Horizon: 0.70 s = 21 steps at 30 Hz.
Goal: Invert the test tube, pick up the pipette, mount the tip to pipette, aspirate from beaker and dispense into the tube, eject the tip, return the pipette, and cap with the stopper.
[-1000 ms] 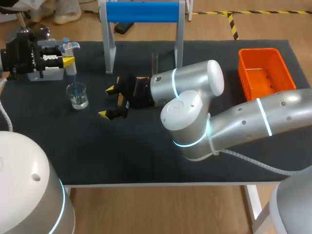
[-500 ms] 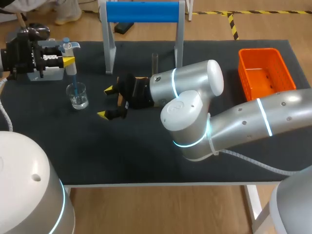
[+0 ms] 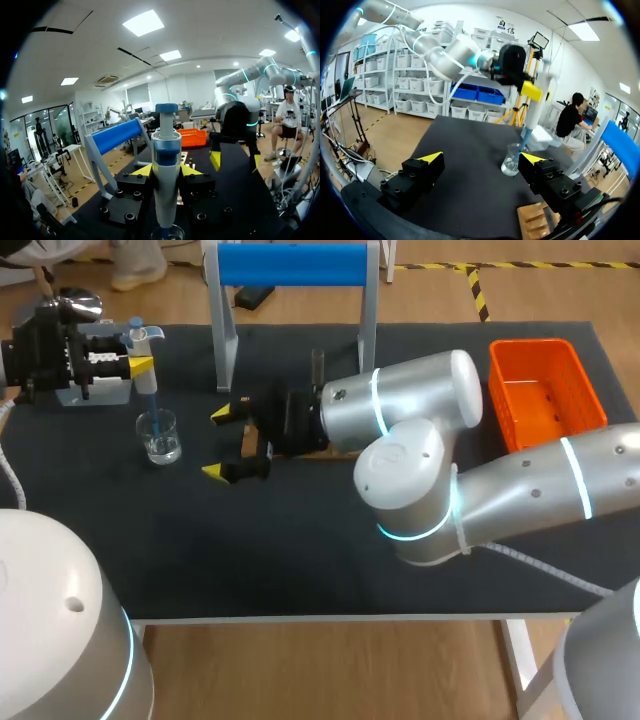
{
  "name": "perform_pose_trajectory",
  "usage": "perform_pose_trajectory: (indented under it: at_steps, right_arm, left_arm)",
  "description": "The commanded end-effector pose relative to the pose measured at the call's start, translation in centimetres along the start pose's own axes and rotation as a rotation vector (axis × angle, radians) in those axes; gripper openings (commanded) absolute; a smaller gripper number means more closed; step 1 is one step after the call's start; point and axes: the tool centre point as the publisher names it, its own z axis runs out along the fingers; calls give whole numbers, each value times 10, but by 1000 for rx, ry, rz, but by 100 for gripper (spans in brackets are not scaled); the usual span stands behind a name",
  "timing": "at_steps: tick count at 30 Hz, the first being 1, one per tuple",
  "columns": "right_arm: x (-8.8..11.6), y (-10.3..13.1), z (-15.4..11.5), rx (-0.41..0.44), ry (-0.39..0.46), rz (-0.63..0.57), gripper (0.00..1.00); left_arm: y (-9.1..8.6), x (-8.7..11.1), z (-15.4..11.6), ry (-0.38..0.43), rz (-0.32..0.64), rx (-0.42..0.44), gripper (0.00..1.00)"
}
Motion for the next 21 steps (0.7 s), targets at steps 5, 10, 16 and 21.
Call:
perform_pose_trajectory:
  at_steps: [5,10,16,21]
  right_arm:
    - [-14,43,-95,-24,103,-46,100]
    - [-30,70,-115,-60,144,-55,100]
    - [-47,94,-127,-57,165,-81,100]
    - [-55,114,-129,-56,199,-105,100]
  left_arm:
    - [0,0,0,-2,2,0,0]
    - [0,0,0,-2,2,0,0]
    - [0,0,0,-2,2,0,0]
    - [0,0,0,-2,2,0,0]
